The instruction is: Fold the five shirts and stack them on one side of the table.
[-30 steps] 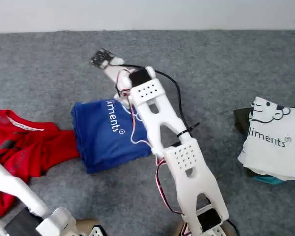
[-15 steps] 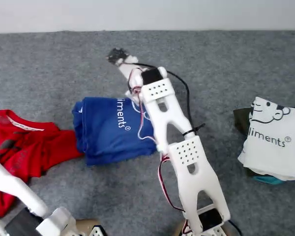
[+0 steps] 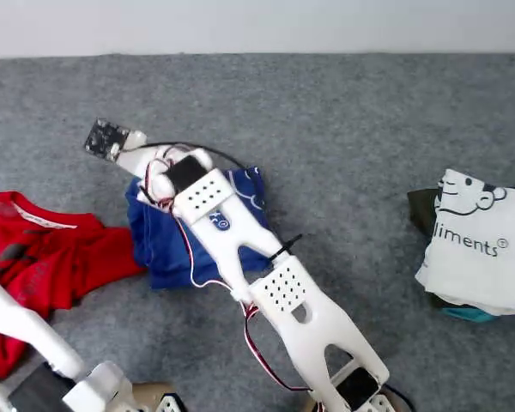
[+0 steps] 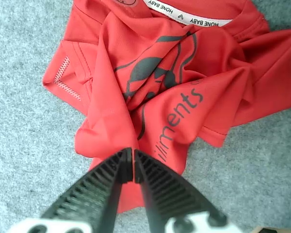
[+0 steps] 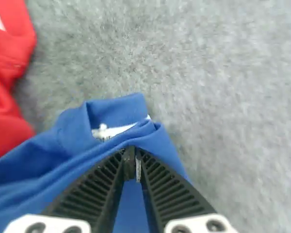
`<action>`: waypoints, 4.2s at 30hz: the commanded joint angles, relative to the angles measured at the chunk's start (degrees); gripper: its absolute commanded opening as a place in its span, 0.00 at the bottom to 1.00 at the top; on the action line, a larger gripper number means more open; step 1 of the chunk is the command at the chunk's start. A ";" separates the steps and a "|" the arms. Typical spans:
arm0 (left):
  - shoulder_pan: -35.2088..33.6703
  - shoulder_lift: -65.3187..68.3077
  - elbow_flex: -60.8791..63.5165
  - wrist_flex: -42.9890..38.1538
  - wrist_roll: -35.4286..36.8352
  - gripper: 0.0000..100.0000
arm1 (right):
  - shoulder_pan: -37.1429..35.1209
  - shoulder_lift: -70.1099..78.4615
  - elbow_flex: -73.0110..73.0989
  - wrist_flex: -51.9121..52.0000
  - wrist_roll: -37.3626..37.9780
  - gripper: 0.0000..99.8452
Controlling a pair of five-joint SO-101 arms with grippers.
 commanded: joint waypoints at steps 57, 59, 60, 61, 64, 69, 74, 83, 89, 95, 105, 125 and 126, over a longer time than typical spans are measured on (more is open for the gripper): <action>1.05 -2.29 -1.89 -0.88 0.18 0.02 | 9.45 -28.44 24.62 32.48 -44.84 0.34; 1.23 -2.37 -1.89 -0.88 0.18 0.02 | 8.57 -25.98 24.62 32.48 -45.36 0.34; 1.23 -2.37 -1.89 -1.05 0.18 0.02 | 8.04 -24.66 24.62 32.40 -45.63 0.34; 1.23 -2.37 -1.89 -1.05 0.18 0.02 | 7.52 -23.43 24.62 31.96 -45.63 0.34; 1.14 -2.37 -1.89 -0.97 0.18 0.02 | 6.11 -20.35 24.62 29.67 -45.63 0.34; 1.14 -2.37 -1.89 -1.05 0.18 0.02 | 4.70 -16.57 24.62 26.42 -45.71 0.34; 1.14 -2.37 -1.98 -1.05 0.09 0.02 | 4.18 -12.88 24.62 27.03 -46.68 0.33; 1.14 -2.37 -2.15 -1.14 0.09 0.02 | 6.99 -11.74 24.62 27.91 -38.33 0.04; 1.14 -2.37 -2.15 -0.88 0.09 0.02 | 12.18 -13.14 23.12 32.92 -33.93 0.01; 1.14 -2.37 -1.98 -0.79 0.18 0.02 | 18.07 -24.13 27.78 32.84 -24.09 0.01; 1.14 -2.37 -1.89 -0.70 0.26 0.02 | 36.44 -39.78 42.64 32.66 8.18 0.01; 5.89 -2.37 0.66 -0.70 0.26 0.02 | 38.55 -44.97 43.43 32.84 3.34 0.08; 5.89 -2.37 0.66 -0.70 0.26 0.02 | 37.32 -46.02 45.19 32.84 2.64 0.04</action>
